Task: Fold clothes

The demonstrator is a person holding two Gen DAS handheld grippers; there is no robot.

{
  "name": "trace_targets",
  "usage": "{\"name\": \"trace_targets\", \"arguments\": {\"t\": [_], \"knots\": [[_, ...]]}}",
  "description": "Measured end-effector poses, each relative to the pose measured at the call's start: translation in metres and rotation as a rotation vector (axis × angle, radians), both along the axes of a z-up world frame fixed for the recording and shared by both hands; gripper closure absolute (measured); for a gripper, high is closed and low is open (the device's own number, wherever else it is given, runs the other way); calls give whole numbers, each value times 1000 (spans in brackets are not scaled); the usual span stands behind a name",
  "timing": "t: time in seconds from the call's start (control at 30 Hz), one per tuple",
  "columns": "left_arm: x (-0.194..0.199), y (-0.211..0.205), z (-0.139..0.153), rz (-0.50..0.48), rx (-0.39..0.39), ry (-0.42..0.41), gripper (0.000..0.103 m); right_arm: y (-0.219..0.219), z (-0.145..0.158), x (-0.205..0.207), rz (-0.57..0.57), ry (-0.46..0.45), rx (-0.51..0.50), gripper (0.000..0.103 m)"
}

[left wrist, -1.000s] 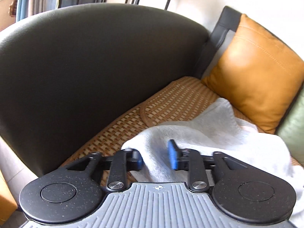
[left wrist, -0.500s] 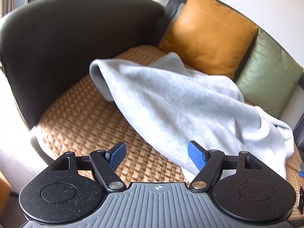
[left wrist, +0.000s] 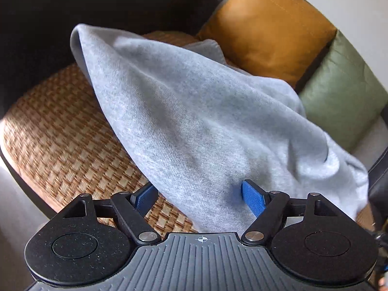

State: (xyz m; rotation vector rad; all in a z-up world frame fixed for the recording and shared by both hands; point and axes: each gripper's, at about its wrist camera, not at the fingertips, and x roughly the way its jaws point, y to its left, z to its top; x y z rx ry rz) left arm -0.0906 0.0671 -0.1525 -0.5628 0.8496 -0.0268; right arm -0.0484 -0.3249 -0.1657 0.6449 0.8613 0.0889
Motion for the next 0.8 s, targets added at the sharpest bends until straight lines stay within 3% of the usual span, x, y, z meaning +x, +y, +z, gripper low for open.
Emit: {"name": "trace_targets", "arguments": {"t": [0.13, 0.23, 0.3, 0.4, 0.43, 0.47, 0.57, 0.63, 0.7, 0.8], "knots": [[11, -4, -5, -25, 47, 8, 17, 11, -11, 15, 6, 54, -42, 24], [17, 2, -13, -25, 16, 30, 16, 13, -21, 20, 1, 78, -32, 24], [23, 5, -18, -29, -22, 42, 27, 13, -27, 23, 5, 88, -17, 24], [28, 2, -22, -86, -39, 45, 62, 15, -37, 26, 11, 95, -13, 26], [28, 0, -22, -103, -31, 45, 71, 15, -40, 27, 17, 96, -8, 33], [28, -1, -21, -114, -22, 40, 81, 15, -43, 27, 29, 95, 3, 51], [25, -1, -6, -135, -25, -6, 97, 14, -44, 25, 60, 75, 32, 72], [21, -1, 11, -144, -36, -56, 97, 12, -36, 22, 93, 45, 58, 83], [17, 0, 32, -152, -43, -116, 97, 8, -15, 17, 147, -18, 96, 85], [14, 0, 86, -157, -39, -255, 97, 2, 39, 11, 180, -174, 97, 86]]}}
